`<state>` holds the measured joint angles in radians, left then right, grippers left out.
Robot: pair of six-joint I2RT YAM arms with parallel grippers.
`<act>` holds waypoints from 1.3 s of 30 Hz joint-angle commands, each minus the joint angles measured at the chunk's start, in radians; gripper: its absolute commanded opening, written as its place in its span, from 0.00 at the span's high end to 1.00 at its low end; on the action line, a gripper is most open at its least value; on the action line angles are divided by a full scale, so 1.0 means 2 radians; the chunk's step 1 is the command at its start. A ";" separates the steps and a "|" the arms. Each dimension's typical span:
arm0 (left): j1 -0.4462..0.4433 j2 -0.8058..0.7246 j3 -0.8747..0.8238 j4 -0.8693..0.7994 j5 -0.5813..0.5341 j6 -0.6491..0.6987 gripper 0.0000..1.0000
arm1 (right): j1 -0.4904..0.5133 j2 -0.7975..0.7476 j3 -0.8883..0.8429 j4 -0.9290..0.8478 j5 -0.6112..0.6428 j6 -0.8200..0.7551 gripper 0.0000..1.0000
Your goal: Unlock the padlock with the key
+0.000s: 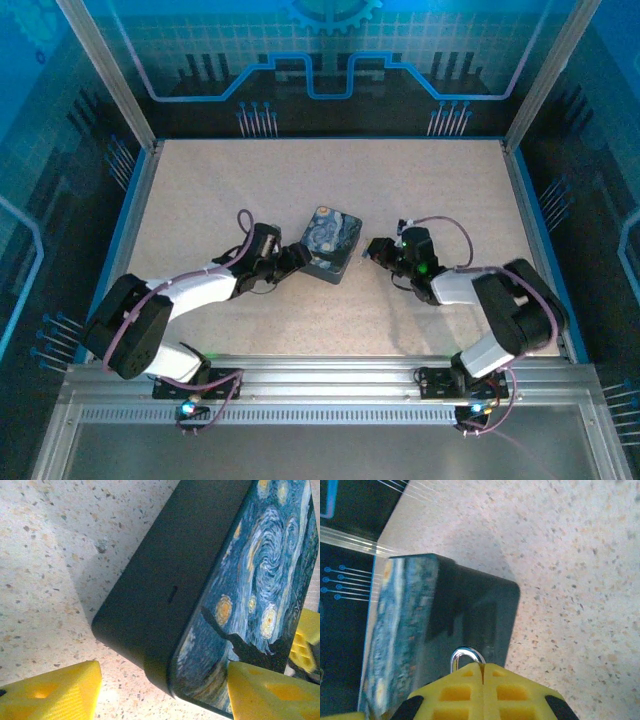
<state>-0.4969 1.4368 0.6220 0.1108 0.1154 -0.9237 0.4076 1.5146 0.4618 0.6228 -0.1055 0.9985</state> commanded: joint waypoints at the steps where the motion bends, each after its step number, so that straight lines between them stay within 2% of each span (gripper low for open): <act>1: 0.020 0.008 0.007 -0.049 -0.006 0.023 0.32 | -0.008 -0.073 0.001 -0.100 0.008 -0.075 1.00; 6: 0.037 0.013 0.020 -0.043 0.005 0.039 0.32 | -0.011 -0.161 0.019 -0.243 -0.007 -0.132 1.00; 13: 0.052 -0.021 0.050 -0.055 0.010 0.094 0.29 | -0.010 -0.256 0.053 -0.432 -0.020 -0.189 1.00; 17: 0.062 -0.060 0.051 -0.055 -0.001 0.120 0.27 | -0.006 -0.278 0.076 -0.533 -0.032 -0.212 1.00; 21: 0.066 -0.111 0.043 -0.063 -0.032 0.143 0.22 | 0.008 -0.277 0.082 -0.596 -0.038 -0.214 1.00; 24: 0.074 -0.148 0.031 -0.067 -0.040 0.155 0.15 | 0.019 -0.260 0.079 -0.617 -0.039 -0.201 1.00; 28: 0.089 -0.185 0.019 -0.086 -0.042 0.161 0.09 | 0.050 -0.221 0.071 -0.601 -0.029 -0.190 1.00; 35: 0.105 -0.219 0.005 -0.102 -0.046 0.163 0.05 | 0.101 -0.117 0.101 -0.587 0.014 -0.190 1.00; 39: 0.110 -0.224 0.005 -0.107 -0.042 0.164 0.04 | 0.110 -0.085 0.102 -0.548 0.011 -0.179 0.98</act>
<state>-0.2890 1.0100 0.6392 -0.0757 0.0406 -0.6243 0.6132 1.3224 0.6399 -0.5209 -0.1043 0.6136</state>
